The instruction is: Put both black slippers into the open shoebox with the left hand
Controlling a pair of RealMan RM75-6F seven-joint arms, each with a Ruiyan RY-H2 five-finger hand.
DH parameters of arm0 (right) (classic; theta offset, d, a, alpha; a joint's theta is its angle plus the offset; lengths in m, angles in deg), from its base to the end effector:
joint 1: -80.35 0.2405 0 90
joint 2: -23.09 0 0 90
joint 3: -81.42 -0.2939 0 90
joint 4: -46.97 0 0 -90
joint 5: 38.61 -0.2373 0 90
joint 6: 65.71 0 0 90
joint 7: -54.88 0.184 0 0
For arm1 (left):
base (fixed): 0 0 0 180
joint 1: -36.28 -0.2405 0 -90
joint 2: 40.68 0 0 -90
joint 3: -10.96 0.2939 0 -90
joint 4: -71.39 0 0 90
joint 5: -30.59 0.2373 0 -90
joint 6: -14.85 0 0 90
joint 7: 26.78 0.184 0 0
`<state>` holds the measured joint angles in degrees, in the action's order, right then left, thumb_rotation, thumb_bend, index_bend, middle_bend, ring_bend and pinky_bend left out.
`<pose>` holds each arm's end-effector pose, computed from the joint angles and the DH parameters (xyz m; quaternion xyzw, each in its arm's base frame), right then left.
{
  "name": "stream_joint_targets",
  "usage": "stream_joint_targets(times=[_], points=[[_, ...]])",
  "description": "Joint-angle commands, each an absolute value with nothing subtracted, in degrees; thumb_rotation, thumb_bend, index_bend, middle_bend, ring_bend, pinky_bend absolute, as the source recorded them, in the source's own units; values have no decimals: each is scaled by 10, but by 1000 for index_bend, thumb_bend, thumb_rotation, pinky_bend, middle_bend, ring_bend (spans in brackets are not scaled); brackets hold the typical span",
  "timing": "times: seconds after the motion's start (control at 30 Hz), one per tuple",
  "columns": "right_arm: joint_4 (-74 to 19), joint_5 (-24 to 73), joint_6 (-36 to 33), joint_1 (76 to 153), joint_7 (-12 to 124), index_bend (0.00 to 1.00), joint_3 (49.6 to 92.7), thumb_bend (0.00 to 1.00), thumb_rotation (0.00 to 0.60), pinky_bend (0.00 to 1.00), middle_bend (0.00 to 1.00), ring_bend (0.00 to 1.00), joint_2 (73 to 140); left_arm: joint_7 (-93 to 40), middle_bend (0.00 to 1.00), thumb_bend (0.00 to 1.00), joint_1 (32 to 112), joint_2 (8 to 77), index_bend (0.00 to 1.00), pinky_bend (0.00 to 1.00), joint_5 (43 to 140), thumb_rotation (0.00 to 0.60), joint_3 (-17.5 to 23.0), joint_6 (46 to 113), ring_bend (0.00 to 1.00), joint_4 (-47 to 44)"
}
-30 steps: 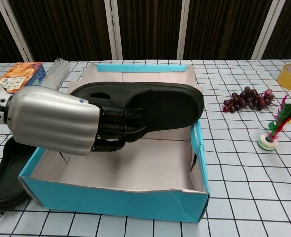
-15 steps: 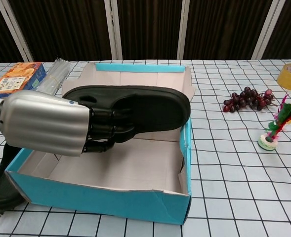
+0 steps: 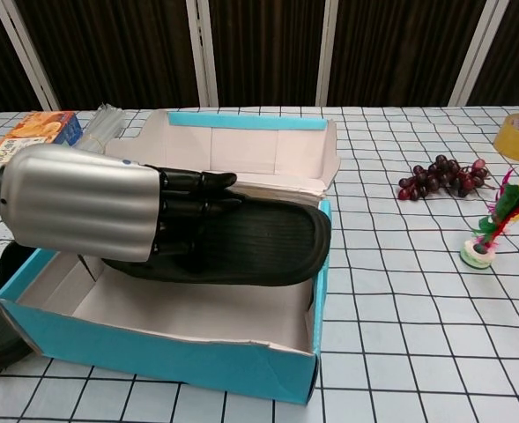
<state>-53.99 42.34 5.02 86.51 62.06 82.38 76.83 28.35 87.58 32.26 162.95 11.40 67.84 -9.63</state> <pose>-0.3706 -0.2075 0.1543 0.5955 -0.5188 0.3081 0.5304 -0.1332 0.3354 -0.0303 -0.7840 0.5253 -0.2031 0.2609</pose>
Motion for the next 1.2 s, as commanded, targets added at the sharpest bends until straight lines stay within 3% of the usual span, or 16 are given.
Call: stream_joint_targets(times=[0.03,0.13,0.47,0.73,1.2], points=[[-541,423,49,866,620,73,824,161,600,69,146,184,768,285,208,520,872,320,202,107,1623,600,111,685,42,-102],[-544,423,47,866,618,73,825,162,600,69,146,184,766,279,132,519,865,321,177,107,1611,600,109,700,32,-108],[-547,424,47,866,617,74,826,161,600,69,146,184,765,301,242,516,853,322,231,107,1606,600,94,744,44,-106],[-548,422,43,868,613,73,826,161,600,69,146,184,766,204,317,505,826,344,256,125,1569,600,100,828,94,-117],[-546,419,41,869,613,73,825,162,600,70,146,184,767,107,369,484,845,398,276,146,1575,600,128,828,133,-100]])
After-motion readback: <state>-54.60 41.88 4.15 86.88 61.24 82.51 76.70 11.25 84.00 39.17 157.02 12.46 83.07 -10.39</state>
